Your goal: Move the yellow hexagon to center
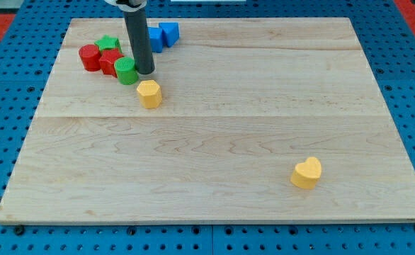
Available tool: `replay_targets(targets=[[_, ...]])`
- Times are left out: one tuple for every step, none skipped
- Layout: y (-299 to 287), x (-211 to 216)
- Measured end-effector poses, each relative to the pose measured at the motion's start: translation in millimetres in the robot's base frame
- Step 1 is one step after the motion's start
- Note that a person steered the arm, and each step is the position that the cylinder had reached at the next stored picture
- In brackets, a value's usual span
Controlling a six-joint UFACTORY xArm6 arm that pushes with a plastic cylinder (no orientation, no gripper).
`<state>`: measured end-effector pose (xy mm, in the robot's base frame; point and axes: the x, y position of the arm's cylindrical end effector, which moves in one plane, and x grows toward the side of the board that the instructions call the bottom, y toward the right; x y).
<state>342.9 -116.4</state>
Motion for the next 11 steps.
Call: replay_targets(targets=[[-13,9],[-20,29],[-14,37],[18,14],[104,-4],[172,-11],[189,-10],[192,-10],[192,-10],[182,-10],[163,-10]])
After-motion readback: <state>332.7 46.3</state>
